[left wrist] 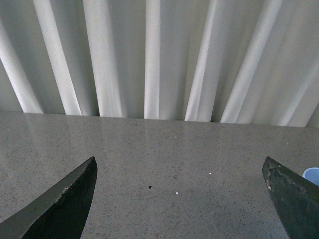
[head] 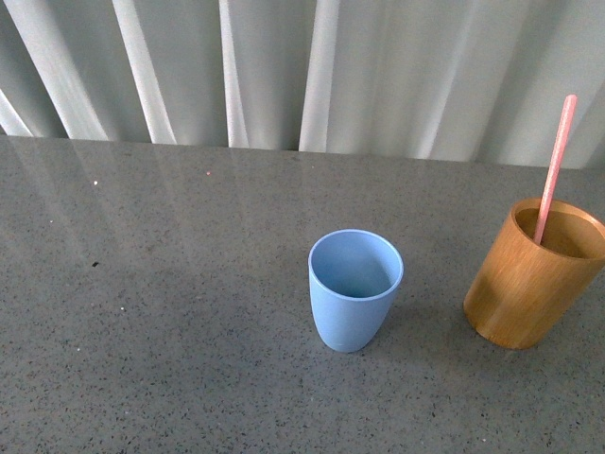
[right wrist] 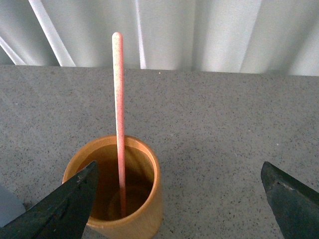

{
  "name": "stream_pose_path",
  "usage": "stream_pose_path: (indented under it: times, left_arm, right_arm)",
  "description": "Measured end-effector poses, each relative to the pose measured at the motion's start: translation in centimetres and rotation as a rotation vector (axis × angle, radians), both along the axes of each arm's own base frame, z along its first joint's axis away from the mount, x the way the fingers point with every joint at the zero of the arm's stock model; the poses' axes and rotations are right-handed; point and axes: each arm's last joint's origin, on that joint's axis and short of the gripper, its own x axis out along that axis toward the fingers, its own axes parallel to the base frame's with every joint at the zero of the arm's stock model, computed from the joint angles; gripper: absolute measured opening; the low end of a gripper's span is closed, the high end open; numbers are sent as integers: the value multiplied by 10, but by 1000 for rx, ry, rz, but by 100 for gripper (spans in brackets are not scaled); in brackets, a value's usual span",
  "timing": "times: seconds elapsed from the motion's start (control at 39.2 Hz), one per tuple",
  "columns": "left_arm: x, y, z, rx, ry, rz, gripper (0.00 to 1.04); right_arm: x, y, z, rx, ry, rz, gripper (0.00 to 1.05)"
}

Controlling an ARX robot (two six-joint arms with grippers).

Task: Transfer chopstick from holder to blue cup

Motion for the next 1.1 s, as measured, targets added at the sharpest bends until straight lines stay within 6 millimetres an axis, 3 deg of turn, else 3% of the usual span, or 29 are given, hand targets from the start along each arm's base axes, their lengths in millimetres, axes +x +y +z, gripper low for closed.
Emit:
stream_pose_path:
  times: [0.51, 1.1]
  left_arm:
    - [0, 0, 0, 0, 0, 0, 98]
    - [0, 0, 0, 0, 0, 0, 98]
  right_arm:
    - [62, 14, -8, 14, -3, 54, 95]
    - [106, 40, -17, 11, -11, 94, 95]
